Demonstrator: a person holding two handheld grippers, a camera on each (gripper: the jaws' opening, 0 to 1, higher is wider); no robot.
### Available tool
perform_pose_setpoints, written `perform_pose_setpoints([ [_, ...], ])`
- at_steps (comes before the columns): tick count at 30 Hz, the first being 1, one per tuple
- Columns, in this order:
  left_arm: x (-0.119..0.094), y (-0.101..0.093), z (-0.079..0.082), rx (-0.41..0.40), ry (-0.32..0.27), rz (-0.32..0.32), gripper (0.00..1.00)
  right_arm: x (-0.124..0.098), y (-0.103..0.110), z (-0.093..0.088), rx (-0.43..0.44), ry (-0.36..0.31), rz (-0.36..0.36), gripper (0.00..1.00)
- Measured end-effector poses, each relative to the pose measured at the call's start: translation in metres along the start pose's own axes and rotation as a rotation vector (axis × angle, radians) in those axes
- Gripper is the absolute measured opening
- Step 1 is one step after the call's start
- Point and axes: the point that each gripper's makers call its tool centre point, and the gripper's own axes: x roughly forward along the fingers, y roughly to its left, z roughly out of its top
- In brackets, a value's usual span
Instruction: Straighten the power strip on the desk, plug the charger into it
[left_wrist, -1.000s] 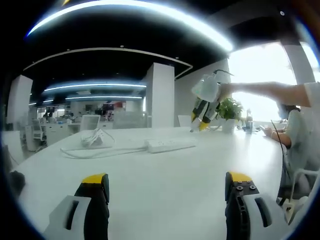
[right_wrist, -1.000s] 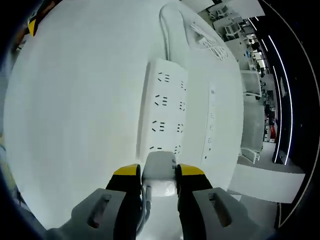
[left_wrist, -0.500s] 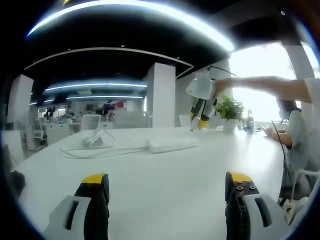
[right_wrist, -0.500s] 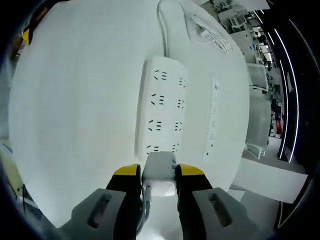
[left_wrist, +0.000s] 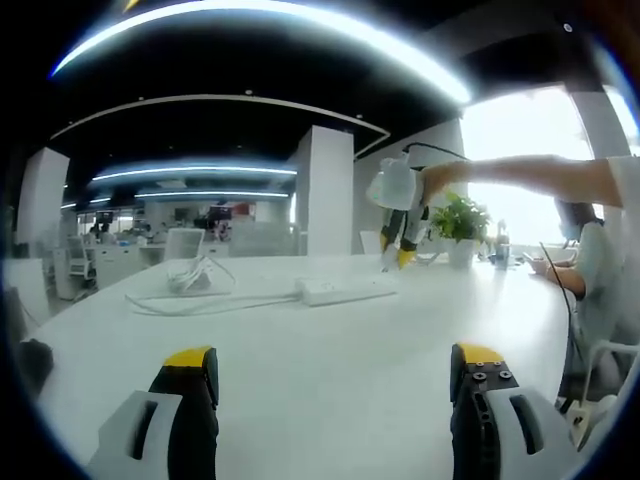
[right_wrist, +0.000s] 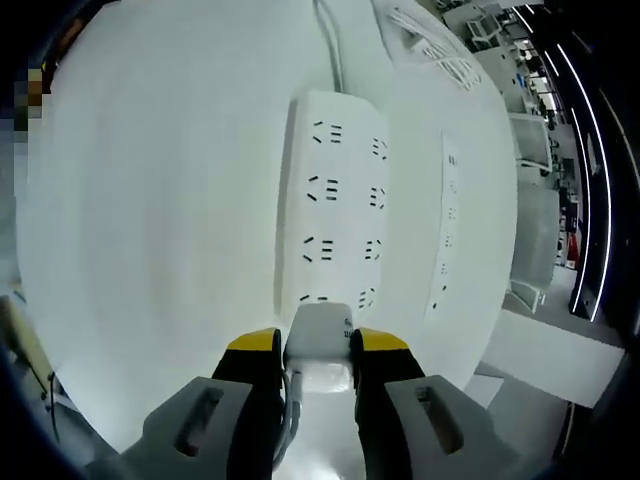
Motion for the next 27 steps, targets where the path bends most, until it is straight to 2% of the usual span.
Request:
perform_pose_setpoints([
  [11,-0.001,0.001,-0.002,-0.002,0.001,0.002,0.99,0.011,0.001,-0.003,0.012,0.024,0.019,0.25],
  [27,-0.002,0.004,-0.002,-0.011,-0.004,0.002,0.99,0.010,-0.001,0.001,0.000,0.048,0.015,0.25],
])
